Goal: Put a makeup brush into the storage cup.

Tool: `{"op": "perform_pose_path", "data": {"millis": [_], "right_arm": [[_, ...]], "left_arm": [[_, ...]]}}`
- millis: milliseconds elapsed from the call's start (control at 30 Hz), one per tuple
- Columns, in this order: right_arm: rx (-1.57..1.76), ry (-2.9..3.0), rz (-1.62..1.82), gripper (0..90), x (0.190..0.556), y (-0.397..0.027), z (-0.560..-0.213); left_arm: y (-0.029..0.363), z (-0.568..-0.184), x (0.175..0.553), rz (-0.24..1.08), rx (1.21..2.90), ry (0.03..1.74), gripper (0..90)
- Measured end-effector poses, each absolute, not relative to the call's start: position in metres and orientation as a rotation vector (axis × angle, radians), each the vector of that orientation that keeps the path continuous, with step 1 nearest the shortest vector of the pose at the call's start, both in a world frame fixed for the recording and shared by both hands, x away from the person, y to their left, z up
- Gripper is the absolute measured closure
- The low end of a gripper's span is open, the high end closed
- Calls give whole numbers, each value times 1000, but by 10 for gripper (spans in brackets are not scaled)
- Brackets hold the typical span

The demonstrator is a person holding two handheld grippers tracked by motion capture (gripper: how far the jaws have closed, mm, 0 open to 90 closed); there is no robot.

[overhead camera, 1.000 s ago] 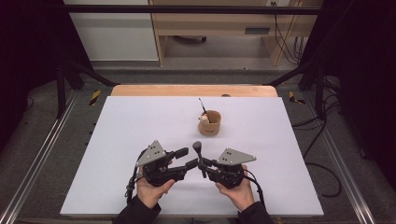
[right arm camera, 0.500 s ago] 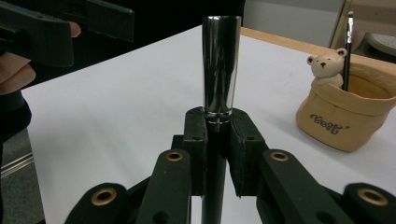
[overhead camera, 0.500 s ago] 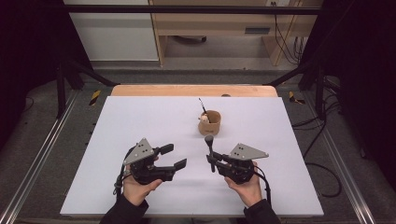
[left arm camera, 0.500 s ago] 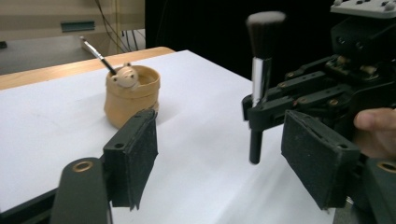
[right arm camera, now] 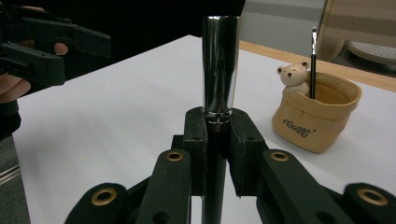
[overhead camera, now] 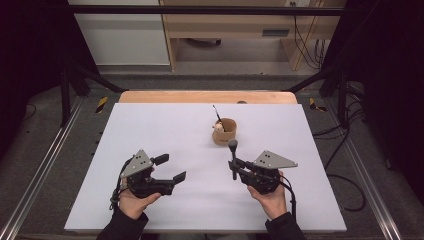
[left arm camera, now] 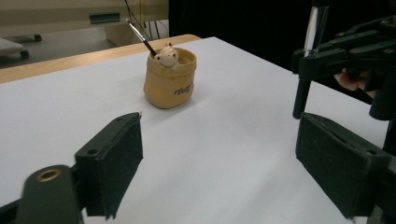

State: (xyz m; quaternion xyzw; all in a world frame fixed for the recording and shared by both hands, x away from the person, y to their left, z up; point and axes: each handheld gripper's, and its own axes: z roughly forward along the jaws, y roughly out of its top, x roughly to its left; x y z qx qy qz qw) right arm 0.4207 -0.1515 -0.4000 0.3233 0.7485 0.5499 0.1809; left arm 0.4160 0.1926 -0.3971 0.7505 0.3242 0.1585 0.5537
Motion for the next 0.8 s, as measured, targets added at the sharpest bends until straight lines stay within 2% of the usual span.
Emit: {"op": "perform_pose_path", "data": {"millis": [800], "right_arm": [[961,2029,1568,792,421,-176,-391]], "left_arm": [[257,-407,418,501,1760,883,85]]}}
